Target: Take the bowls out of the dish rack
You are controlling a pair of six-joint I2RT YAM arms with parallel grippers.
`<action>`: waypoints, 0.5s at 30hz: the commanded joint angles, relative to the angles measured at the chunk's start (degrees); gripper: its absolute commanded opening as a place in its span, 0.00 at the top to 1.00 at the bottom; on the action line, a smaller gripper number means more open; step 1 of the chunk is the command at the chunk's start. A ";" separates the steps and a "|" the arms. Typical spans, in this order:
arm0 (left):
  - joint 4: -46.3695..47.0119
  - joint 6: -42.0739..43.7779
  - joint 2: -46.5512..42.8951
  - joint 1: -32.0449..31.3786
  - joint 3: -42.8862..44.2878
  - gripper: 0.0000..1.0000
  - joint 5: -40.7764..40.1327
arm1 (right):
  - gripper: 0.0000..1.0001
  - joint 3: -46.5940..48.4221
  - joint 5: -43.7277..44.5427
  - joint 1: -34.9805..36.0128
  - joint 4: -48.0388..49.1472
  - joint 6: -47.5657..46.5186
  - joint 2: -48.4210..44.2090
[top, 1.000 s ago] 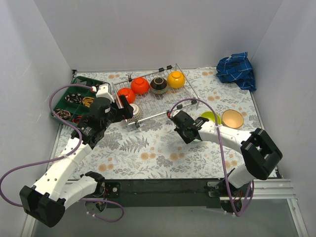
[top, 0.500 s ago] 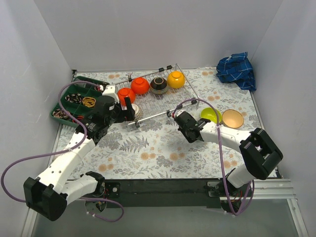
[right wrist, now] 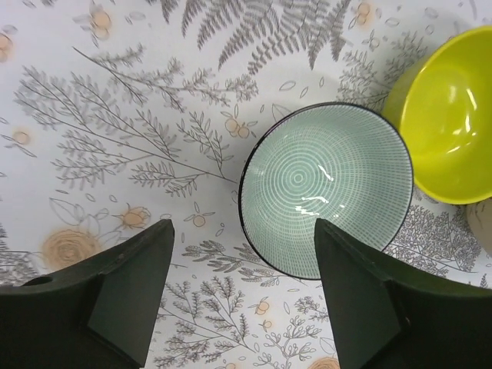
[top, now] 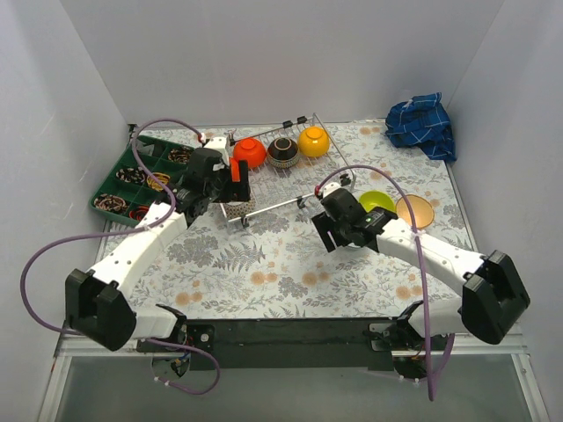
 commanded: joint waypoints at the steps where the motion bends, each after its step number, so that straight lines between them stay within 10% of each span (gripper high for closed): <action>1: -2.66 1.68 5.44 -1.04 6.50 0.02 -0.92 | 0.18 4.13 -1.55 -0.11 -0.41 2.40 -5.35; 15: -5.04 0.71 19.16 -5.44 11.35 0.02 -4.79 | 0.19 1.67 -6.12 -0.11 2.14 3.98 -9.84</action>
